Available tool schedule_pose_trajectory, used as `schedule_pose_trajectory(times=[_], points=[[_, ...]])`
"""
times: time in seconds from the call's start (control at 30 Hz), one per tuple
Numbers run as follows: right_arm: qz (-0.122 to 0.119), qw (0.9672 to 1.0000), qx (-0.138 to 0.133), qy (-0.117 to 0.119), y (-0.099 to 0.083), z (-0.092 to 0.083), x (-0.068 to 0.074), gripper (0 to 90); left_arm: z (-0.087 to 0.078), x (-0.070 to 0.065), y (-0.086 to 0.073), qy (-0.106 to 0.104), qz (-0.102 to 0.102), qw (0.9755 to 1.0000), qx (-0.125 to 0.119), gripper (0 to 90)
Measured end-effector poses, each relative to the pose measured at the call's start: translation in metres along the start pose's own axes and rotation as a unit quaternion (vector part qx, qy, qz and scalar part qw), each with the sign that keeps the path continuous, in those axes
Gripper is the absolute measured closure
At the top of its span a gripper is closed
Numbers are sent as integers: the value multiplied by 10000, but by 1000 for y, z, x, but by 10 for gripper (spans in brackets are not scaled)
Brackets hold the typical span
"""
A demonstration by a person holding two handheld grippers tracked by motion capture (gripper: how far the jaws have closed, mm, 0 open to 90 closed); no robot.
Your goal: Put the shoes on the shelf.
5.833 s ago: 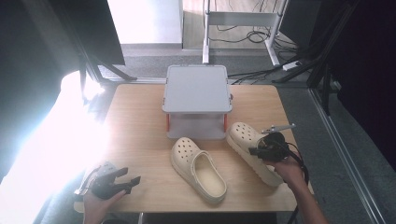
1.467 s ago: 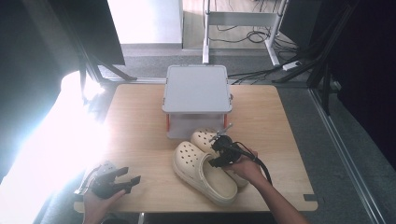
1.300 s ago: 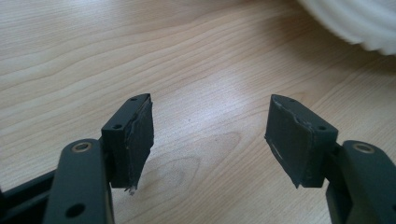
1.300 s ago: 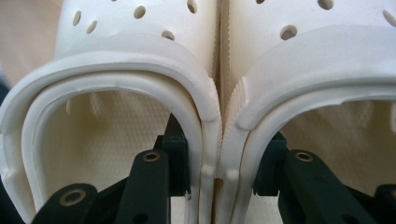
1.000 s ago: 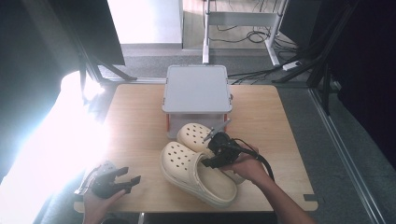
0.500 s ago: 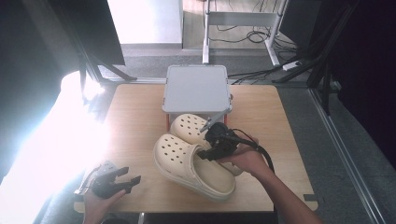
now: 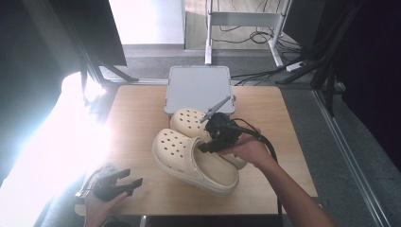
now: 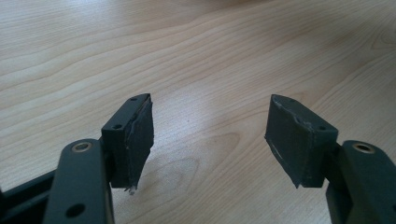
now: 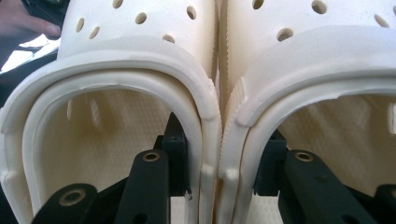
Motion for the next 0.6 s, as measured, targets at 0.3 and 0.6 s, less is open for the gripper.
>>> schedule_pose_trajectory(times=[0.3,0.6], points=[[-88,9999,-38,143,10,-8,3,656,0,0,0,-3,-1,10000,-8,330],[-222,9996,-98,146,18,-17,12,656,0,0,0,-14,-12,10000,-21,330]])
Point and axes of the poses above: each handheld gripper's, and its own axes: z roughly forward along the jaws, y roughly out of its top, x roughly to its left, the point moved 3 cm from there along z, roughly forward along the jaws, and after that the axes turned 3 degrees about -z, right-handed, at the moved point
